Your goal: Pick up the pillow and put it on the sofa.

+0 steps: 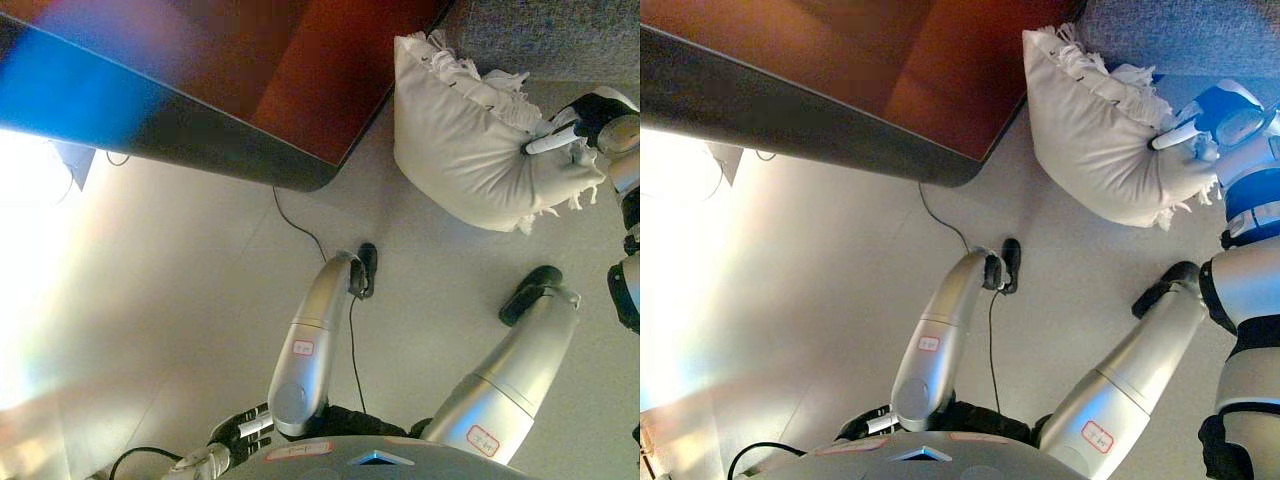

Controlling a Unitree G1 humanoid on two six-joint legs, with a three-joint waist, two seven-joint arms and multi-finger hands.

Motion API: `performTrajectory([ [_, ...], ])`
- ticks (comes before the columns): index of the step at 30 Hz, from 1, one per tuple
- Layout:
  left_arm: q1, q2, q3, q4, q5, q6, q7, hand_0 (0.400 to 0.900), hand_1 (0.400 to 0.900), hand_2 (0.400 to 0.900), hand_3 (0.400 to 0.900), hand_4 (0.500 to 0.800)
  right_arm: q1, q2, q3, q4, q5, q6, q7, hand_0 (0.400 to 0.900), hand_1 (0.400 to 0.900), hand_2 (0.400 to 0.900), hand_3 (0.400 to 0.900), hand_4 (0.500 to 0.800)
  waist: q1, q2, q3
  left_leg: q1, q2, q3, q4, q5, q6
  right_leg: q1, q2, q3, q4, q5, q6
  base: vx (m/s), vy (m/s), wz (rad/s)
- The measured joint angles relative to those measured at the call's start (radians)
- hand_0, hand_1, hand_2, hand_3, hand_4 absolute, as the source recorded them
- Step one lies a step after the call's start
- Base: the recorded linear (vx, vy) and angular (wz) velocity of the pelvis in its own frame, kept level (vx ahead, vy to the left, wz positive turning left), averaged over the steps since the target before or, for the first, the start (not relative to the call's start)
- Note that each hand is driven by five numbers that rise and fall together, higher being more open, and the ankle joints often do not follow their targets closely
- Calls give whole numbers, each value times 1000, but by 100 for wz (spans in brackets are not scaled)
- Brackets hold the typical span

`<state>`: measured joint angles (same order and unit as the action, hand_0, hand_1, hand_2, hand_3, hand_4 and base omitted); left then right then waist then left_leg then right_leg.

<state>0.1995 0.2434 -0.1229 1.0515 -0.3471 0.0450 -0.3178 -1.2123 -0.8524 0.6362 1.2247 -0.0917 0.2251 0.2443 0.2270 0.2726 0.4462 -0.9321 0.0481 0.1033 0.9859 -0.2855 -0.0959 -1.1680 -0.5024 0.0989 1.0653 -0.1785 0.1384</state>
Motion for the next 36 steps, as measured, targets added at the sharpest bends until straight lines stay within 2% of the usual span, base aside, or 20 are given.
performTrajectory([
  [7,1,3,2,-18,-5,19,-18,900,900,900,900,800,13,-2,1,0,4,-23,2,400,400,400,400,500,-1,5,-4,49,5,-7,-33,4,-6,62,0,-29,-34,-2,2,-9,2,-5],
  [11,2,7,1,-82,-22,74,-18,900,900,900,900,800,91,-4,-6,-23,22,-61,24,400,400,400,400,500,-4,8,-6,165,17,-15,-121,23,-9,211,-3,-92,-118,4,1,72,-19,-6],
  [14,0,23,1,-147,-28,119,-15,900,900,900,900,800,193,-26,-40,-109,56,-66,47,400,400,400,400,500,-9,13,-10,272,23,-12,-227,58,-15,336,-9,-154,-203,12,5,140,-39,-4],
  [18,-3,64,1,-197,-53,200,10,900,900,900,900,800,319,-29,-57,-215,75,-68,76,400,400,400,400,500,-27,14,-11,430,29,-9,-370,93,-25,511,-6,-223,-311,20,17,162,-84,-2],
  [23,-48,100,10,-216,-61,291,59,900,900,900,900,800,471,-42,-101,-321,103,-68,113,400,400,400,400,500,-38,6,-14,652,42,-2,-565,142,-35,745,24,-317,-470,41,27,114,-140,3],
  [28,-72,117,45,-239,-62,355,107,900,900,900,900,800,534,-29,-117,-365,134,-64,134,400,400,400,400,500,-56,-38,-62,804,54,4,-727,190,-37,905,50,-385,-594,63,37,141,-142,0],
  [31,-75,123,52,-235,-62,400,138,900,900,900,900,800,601,-7,-133,-408,139,-62,142,400,400,400,400,500,-61,-68,-132,891,66,20,-817,214,-35,1021,84,-422,-718,100,51,120,-164,1],
  [36,-103,163,103,-192,-60,452,157,900,900,900,900,800,676,41,-133,-461,179,-61,160,400,400,400,400,500,-60,-138,-225,960,87,24,-872,216,-37,1151,137,-440,-880,151,65,81,-155,5],
])
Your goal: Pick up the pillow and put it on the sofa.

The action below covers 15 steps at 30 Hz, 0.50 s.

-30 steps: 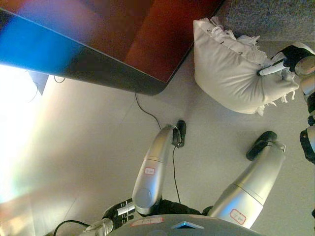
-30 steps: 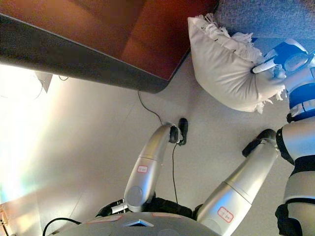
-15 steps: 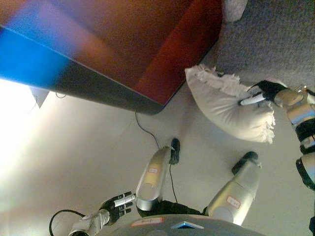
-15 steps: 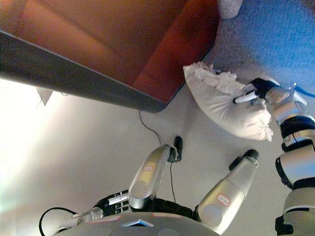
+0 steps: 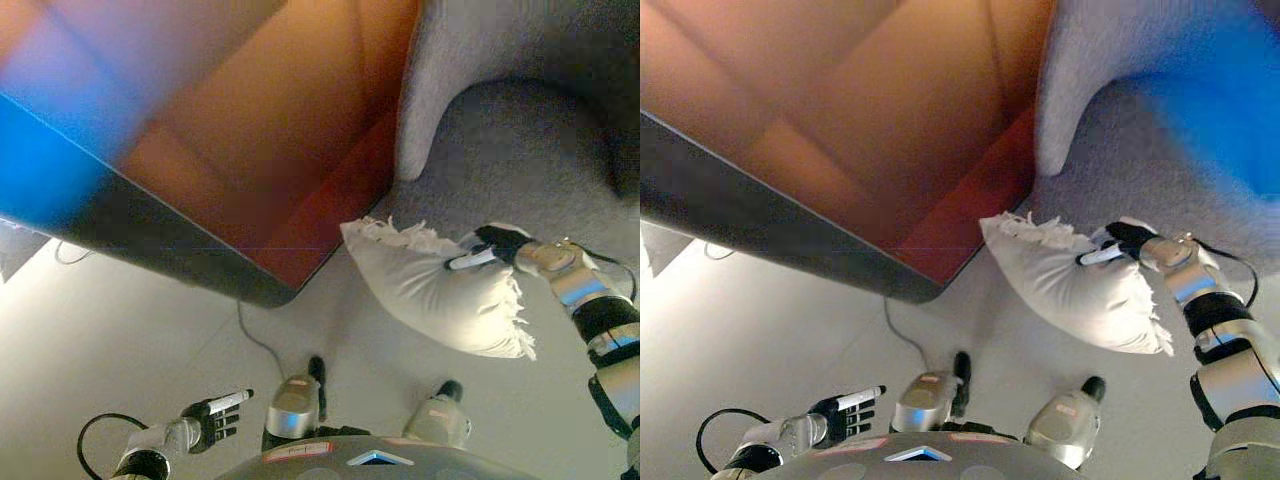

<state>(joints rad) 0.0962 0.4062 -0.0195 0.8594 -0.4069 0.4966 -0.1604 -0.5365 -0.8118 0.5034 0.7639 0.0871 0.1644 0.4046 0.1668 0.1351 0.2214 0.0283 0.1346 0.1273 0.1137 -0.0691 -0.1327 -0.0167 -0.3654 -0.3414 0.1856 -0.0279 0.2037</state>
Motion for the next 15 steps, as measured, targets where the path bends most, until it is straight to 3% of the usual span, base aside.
performTrajectory([
  [7,-43,79,47,13,14,73,1,900,900,900,900,800,36,7,0,-152,71,24,19,400,400,400,400,500,-3,-46,-44,43,10,-2,-27,5,-9,88,36,2,-114,45,2,37,-96,5],
  [13,-67,101,47,39,19,98,1,900,900,900,900,800,56,18,0,-249,154,45,55,400,400,400,400,500,-8,-83,-90,61,24,-7,-69,27,-23,114,64,7,-160,58,-4,25,-78,-2],
  [15,-57,95,47,59,20,82,15,900,900,900,900,800,54,14,-3,-264,199,49,87,400,400,400,400,500,-9,-101,-114,65,30,-6,-99,43,-28,120,79,3,-193,73,-8,45,-86,-2],
])
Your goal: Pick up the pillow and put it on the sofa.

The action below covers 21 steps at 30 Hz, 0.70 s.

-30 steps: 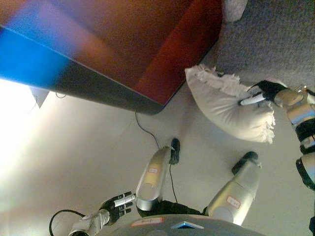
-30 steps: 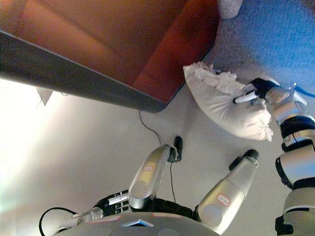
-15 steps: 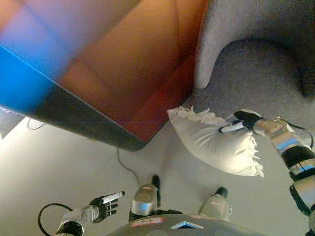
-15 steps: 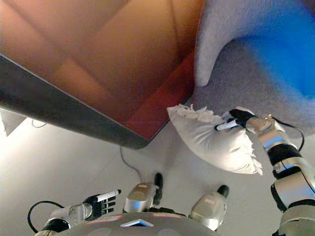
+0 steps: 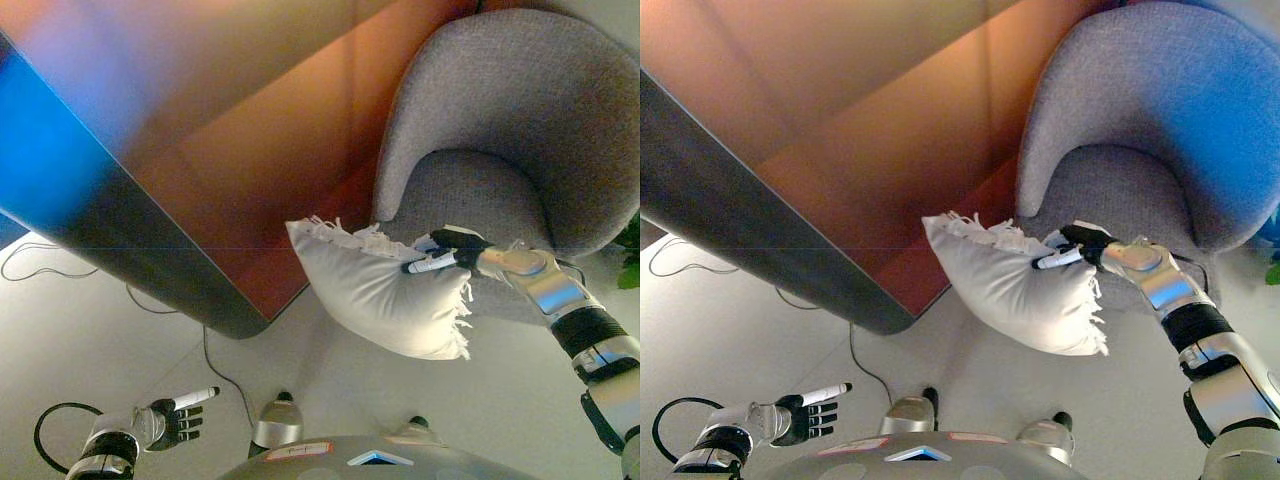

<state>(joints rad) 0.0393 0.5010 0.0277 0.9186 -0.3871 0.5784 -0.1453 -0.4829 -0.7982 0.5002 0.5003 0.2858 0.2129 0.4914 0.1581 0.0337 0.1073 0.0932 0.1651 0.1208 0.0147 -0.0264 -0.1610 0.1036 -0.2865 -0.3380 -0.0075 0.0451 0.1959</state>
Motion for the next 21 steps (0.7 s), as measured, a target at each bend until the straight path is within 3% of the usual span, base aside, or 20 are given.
performTrajectory([
  [1,-6,-3,0,17,0,-17,7,900,900,900,900,800,0,0,-6,0,23,1,9,400,400,400,400,500,-1,-8,-6,6,4,1,-11,5,-3,4,6,0,-10,4,-2,63,-92,-6],
  [5,5,-79,7,159,32,-168,81,900,900,900,900,800,-11,-3,-53,-5,99,21,39,400,400,400,400,500,-19,-36,-23,35,10,7,-53,21,-9,27,22,0,-47,15,-3,62,-79,-11],
  [8,9,-132,6,225,32,-219,119,900,900,900,900,800,-12,-5,-111,-5,118,26,18,400,400,400,400,500,-20,-49,-31,44,17,23,-71,28,-13,25,34,10,-66,25,-6,75,-58,-15],
  [14,0,-153,6,245,32,-273,173,900,900,900,900,800,-40,-31,-144,97,185,26,-31,400,400,400,400,500,-21,-53,-33,62,26,42,-85,31,-17,29,46,25,-77,29,-9,97,-53,-9],
  [21,-34,-153,1,288,31,-267,217,900,900,900,900,800,-140,-98,-154,330,229,51,-79,400,400,400,400,500,-24,-52,-34,67,26,47,-90,31,-17,28,47,29,-78,29,-9,108,-34,-2],
])
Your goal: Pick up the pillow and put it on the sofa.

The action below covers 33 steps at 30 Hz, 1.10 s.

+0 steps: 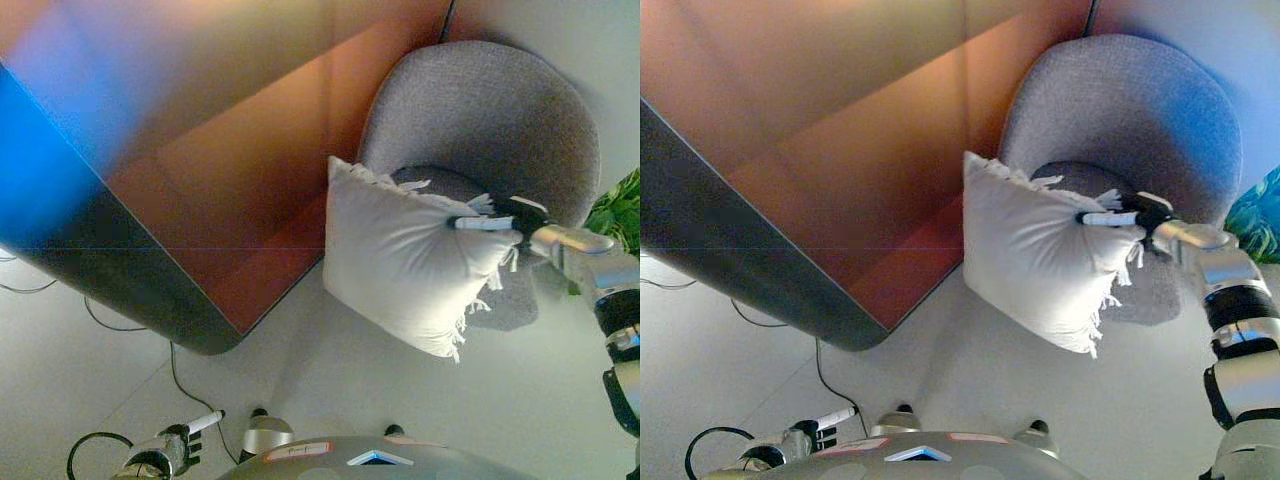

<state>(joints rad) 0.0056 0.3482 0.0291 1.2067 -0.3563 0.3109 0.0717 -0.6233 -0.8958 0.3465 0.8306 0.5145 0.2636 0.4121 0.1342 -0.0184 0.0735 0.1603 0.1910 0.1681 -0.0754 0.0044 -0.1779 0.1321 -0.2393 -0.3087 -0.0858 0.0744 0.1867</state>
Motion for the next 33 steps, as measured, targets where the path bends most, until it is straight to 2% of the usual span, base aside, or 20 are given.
performTrajectory([
  [4,-7,0,-4,16,-1,6,15,900,900,900,900,800,-108,-9,0,157,2,29,-9,400,400,400,400,500,-1,5,-4,2,0,1,0,0,0,0,0,1,0,0,0,149,-42,-1],
  [9,-5,0,-17,26,-3,27,39,900,900,900,900,800,-216,-26,2,263,-7,84,-37,400,400,400,400,500,6,14,-11,0,0,1,0,0,0,-1,0,1,0,0,0,74,-61,4],
  [12,-7,-1,-48,28,-5,43,52,900,900,900,900,800,-279,-27,14,340,-47,100,-64,400,400,400,400,500,15,18,-28,-32,0,-2,5,2,-1,-29,0,0,0,4,-1,-110,-73,2],
  [19,-39,-4,-69,33,-37,48,64,900,900,900,900,800,-436,-35,124,435,-164,106,-144,400,400,400,400,500,31,47,-36,-162,1,-28,28,22,2,-140,0,-5,0,32,-13,-159,-45,3],
  [20,-39,-6,-69,31,-44,45,66,900,900,900,900,800,-447,-36,131,435,-178,105,-153,590,590,590,590,614,33,55,-33,-163,1,-31,28,23,2,-140,0,-7,0,32,-13,-23,-26,3],
  [21,-38,-9,-69,26,-44,42,66,900,900,900,900,800,-458,-36,144,435,-199,104,-165,900,900,900,900,800,34,62,-32,-165,1,-31,28,23,2,-140,0,-8,0,32,-13,0,0,0],
  [26,-24,-11,-63,3,-43,39,66,900,900,900,900,800,-517,-53,195,436,-291,133,-177,900,900,900,900,800,40,71,-22,-173,1,-38,28,27,2,-144,1,-14,0,33,-14,22,-7,0],
  [33,-14,-7,-44,3,-30,35,39,900,900,900,900,800,-557,-78,198,458,-367,168,-165,900,900,900,900,800,40,44,3,-152,2,-33,26,27,1,-127,2,-16,0,34,-14,50,-19,-5],
])
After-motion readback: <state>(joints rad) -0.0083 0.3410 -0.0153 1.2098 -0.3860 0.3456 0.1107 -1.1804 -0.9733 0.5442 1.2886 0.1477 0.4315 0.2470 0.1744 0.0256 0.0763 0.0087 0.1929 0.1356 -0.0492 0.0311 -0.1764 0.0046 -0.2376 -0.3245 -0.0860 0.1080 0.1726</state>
